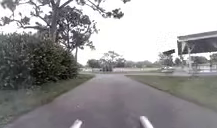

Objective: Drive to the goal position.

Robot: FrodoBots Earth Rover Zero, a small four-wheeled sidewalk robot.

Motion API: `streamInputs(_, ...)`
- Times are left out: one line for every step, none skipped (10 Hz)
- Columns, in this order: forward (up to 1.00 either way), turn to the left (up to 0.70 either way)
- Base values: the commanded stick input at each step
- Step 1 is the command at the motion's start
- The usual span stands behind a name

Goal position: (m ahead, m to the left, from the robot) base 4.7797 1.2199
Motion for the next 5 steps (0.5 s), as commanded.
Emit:
streamInputs(0.7, 0.0)
streamInputs(0.7, 0.0)
streamInputs(0.7, 0.0)
streamInputs(0.7, 0.0)
streamInputs(0.7, 0.0)
